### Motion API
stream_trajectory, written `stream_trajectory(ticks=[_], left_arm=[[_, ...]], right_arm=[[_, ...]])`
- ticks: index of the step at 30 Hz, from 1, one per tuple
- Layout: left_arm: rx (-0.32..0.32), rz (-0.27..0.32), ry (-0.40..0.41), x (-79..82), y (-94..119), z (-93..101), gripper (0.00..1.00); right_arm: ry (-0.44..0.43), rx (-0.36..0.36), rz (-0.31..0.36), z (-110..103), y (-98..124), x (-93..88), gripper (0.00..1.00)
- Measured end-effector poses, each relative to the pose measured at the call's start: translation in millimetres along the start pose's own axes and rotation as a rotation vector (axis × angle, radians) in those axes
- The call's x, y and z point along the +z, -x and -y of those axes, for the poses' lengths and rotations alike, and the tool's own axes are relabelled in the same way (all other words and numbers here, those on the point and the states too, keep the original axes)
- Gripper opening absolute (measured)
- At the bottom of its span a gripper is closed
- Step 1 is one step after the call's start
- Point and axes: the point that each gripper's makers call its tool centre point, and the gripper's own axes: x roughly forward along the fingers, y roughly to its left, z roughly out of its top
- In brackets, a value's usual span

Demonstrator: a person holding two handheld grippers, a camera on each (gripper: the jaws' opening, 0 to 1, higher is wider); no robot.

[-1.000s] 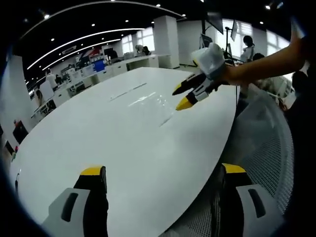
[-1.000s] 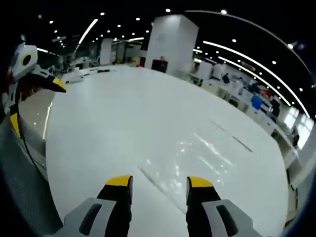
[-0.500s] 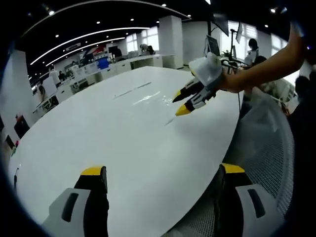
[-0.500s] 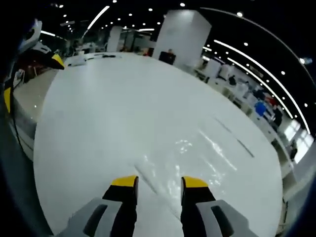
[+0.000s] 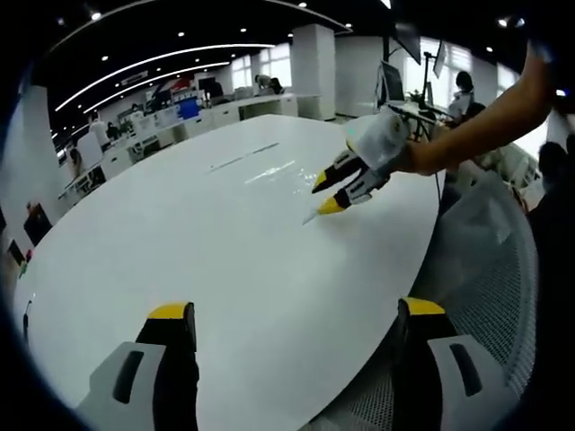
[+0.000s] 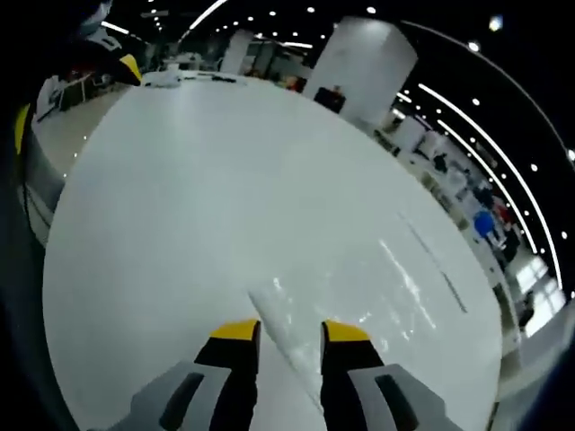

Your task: Open the resealable bag by pulling the two sides of the seal apart until the entire bag opening is separated and visibly accessible.

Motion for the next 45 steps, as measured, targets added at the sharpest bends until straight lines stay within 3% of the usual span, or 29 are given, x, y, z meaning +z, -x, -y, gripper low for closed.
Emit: stream_trajectory(ticks=[8, 20, 24, 45], left_arm=[[0.003, -0.018, 0.006, -5.7, -3.2, -3.0, 0.90], [0.013, -0.022, 0.020, -7.2, -1.7, -7.4, 0.89], [0.016, -0.023, 0.022, -7.7, -1.5, -8.0, 0.89], [0.008, -0.023, 0.024, -6.1, -3.5, -4.8, 0.87]], right_arm=[[0.016, -0.019, -0.006, 4.4, -6.8, -1.6, 0.20], [0.136, 0.009, -0.022, -4.4, -10.5, -2.6, 0.08], [0.141, 0.013, -0.028, -4.7, -10.5, -4.4, 0.03], [0.152, 0.022, -0.022, -3.6, -2.5, -6.8, 0.00]])
